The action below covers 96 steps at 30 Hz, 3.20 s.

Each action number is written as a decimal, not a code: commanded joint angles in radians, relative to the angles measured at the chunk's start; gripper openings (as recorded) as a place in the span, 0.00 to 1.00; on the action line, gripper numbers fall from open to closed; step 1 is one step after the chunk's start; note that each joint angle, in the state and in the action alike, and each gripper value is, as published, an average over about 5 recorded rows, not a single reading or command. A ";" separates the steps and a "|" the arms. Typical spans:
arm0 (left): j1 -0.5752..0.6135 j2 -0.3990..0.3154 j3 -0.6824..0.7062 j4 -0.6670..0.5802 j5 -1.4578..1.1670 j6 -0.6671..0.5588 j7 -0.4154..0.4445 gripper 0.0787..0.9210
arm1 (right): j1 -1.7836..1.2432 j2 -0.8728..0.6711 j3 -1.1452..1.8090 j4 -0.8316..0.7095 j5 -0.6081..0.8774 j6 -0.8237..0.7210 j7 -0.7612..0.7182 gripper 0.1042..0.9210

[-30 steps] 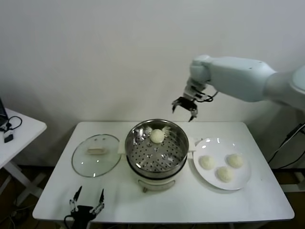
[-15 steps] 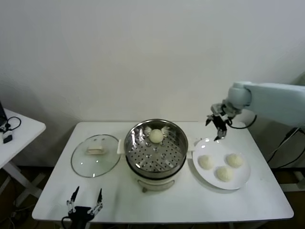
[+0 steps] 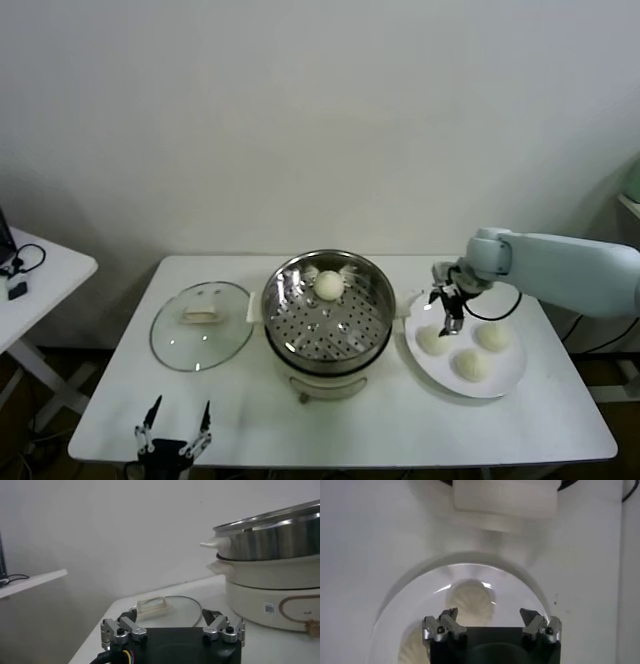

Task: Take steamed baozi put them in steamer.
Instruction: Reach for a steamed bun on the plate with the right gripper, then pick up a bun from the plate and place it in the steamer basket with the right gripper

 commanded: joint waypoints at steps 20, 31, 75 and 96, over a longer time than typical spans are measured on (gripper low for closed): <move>0.002 -0.034 0.001 0.003 0.009 -0.004 0.000 0.88 | -0.090 0.000 0.084 -0.020 -0.040 -0.034 0.005 0.88; 0.001 -0.036 0.001 0.005 0.010 -0.004 -0.001 0.88 | -0.070 -0.008 0.068 -0.010 -0.030 -0.025 -0.013 0.88; 0.000 -0.031 -0.004 -0.006 0.006 -0.004 -0.003 0.88 | 0.525 -0.026 -0.247 0.165 0.199 0.083 -0.226 0.57; -0.002 -0.014 0.015 -0.020 0.004 -0.004 -0.002 0.88 | 0.497 0.291 0.063 0.285 0.421 -0.119 -0.072 0.57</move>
